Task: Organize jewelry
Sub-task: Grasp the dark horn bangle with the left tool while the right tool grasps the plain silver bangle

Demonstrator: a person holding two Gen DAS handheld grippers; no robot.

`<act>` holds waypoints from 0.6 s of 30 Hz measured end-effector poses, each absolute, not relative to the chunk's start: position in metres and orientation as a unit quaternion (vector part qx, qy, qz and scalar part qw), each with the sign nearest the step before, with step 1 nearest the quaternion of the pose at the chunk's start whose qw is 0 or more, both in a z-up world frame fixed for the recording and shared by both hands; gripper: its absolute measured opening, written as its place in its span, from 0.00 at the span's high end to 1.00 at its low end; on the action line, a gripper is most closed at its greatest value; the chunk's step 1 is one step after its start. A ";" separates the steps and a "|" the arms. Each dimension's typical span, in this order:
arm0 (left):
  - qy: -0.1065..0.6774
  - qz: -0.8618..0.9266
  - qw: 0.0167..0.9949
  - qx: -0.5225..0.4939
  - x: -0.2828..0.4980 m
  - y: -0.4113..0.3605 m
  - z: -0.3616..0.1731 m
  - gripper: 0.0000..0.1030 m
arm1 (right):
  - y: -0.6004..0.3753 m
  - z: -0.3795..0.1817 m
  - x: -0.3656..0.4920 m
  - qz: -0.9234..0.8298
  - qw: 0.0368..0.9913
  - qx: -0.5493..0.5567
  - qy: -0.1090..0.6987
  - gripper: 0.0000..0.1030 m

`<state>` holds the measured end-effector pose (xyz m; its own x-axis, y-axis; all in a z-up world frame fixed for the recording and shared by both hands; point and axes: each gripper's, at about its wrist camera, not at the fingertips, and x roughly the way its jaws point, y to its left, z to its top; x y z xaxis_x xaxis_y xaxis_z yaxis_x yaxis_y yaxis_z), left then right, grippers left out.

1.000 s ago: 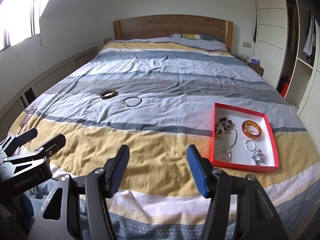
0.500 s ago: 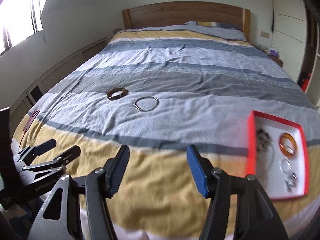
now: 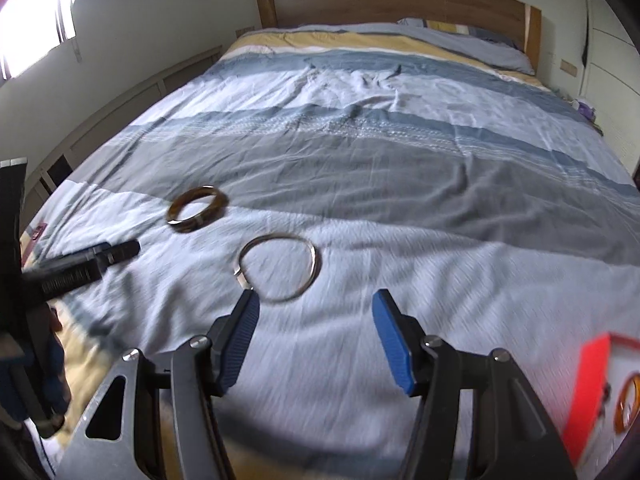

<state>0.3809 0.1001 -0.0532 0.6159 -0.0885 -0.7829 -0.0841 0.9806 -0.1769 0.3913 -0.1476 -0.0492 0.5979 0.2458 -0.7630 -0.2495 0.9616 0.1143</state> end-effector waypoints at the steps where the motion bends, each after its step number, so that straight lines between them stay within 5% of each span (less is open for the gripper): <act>1: 0.440 -0.005 0.893 -0.097 0.390 0.100 -0.055 0.43 | -0.146 -0.056 0.402 0.141 0.891 -0.006 0.432 0.48; 5: 0.454 -0.006 0.887 -0.081 0.424 0.096 -0.068 0.52 | -0.137 -0.077 0.426 0.147 0.882 -0.023 0.448 0.56; 13: 0.480 -0.012 0.877 -0.037 0.460 0.079 -0.095 0.56 | -0.116 -0.099 0.449 0.145 0.882 -0.086 0.440 0.71; 15: 0.479 -0.014 0.877 -0.030 0.463 0.076 -0.096 0.62 | -0.110 -0.101 0.453 0.139 0.884 -0.099 0.435 0.85; 17: 0.476 -0.016 0.879 -0.029 0.464 0.074 -0.096 0.90 | -0.102 -0.103 0.455 0.130 0.886 -0.120 0.428 0.92; 18: 0.474 -0.021 0.880 -0.031 0.462 0.072 -0.095 0.90 | -0.100 -0.103 0.454 0.128 0.888 -0.127 0.424 0.92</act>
